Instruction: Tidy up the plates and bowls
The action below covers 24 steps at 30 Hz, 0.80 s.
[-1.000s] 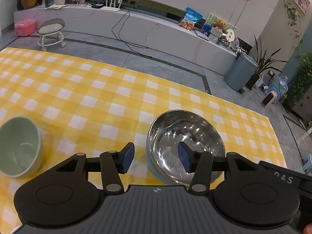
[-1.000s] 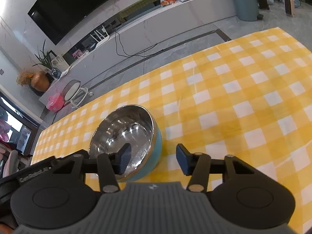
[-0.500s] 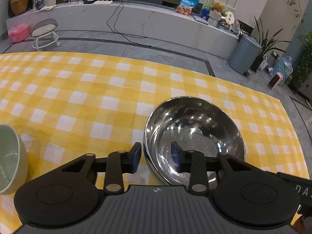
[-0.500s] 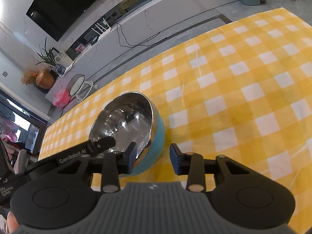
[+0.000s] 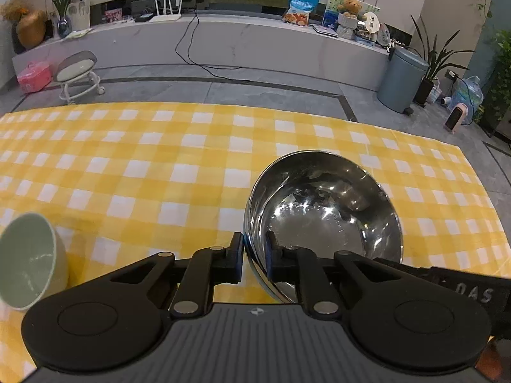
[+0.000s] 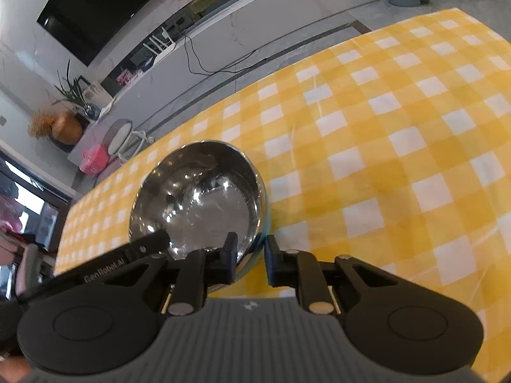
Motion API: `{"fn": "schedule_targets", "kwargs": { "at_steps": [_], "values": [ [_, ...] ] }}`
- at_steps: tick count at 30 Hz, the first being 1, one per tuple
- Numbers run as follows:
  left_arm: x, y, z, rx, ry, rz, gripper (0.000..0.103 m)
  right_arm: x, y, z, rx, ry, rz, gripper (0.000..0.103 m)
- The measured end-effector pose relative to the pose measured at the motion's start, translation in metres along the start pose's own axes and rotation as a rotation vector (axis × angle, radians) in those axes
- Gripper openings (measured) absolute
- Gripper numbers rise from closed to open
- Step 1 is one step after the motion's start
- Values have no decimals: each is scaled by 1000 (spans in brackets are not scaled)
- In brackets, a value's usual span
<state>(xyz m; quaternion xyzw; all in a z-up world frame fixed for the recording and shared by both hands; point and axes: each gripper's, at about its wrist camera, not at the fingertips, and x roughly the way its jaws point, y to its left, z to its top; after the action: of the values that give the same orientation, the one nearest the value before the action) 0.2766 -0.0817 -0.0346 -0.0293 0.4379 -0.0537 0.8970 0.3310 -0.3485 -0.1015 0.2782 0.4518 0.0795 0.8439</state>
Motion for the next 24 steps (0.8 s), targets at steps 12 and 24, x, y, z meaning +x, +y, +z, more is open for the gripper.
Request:
{"fn": "schedule_targets", "kwargs": {
  "at_steps": [12,24],
  "values": [
    [-43,-1,-3,-33,96,8,14,-52,12,-3,1,48,6,13],
    [-98,-9,-18,42,144,-4,15,-112,18,-37,-81,18,53,11]
  ]
}}
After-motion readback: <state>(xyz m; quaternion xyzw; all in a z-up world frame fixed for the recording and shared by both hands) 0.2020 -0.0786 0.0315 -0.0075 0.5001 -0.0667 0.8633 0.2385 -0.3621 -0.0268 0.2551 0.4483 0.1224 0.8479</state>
